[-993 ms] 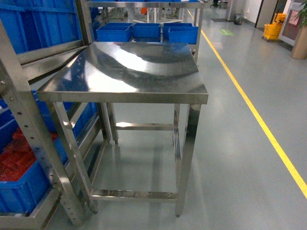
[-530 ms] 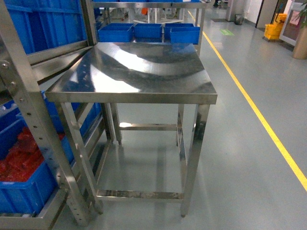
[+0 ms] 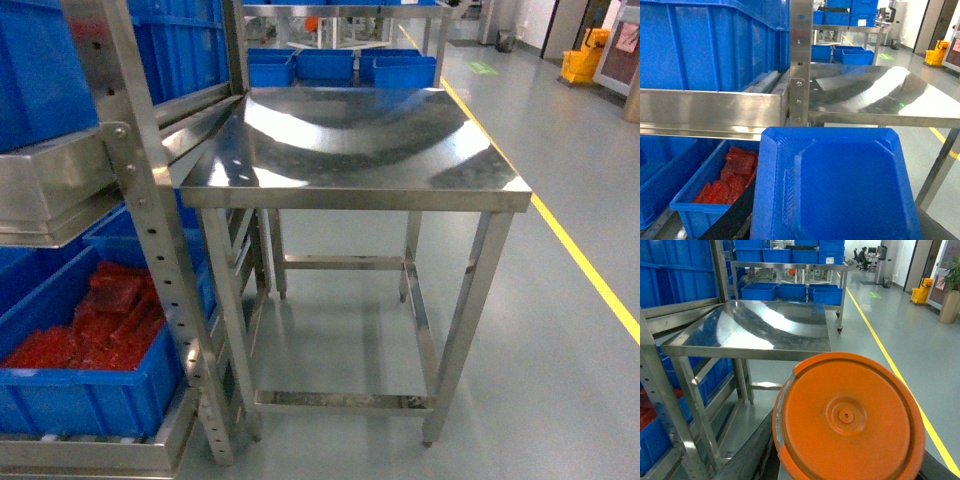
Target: Sort blue parts and orange caps into right shelf containers
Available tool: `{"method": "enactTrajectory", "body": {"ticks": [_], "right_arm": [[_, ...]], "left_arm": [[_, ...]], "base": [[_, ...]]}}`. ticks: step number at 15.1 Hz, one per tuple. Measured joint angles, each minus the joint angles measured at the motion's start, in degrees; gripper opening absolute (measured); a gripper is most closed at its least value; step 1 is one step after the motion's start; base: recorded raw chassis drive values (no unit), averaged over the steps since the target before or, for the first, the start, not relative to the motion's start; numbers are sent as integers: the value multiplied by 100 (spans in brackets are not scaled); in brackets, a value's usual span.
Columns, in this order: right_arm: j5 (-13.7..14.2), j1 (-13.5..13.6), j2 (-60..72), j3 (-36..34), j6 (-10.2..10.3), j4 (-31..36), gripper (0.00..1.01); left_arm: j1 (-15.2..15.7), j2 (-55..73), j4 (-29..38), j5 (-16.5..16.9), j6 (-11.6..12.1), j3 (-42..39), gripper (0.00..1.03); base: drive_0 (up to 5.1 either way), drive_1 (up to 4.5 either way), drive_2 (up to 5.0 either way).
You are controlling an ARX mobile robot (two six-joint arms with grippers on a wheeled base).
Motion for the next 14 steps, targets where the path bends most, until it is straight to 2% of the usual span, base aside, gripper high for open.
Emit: {"method": "enactTrajectory", "body": {"ticks": [14], "right_arm": [[-2, 0, 0, 0, 0, 20, 44]], "left_arm": [[0, 0, 9, 0, 0, 0, 43]], "base": [[0, 433, -433]]}}
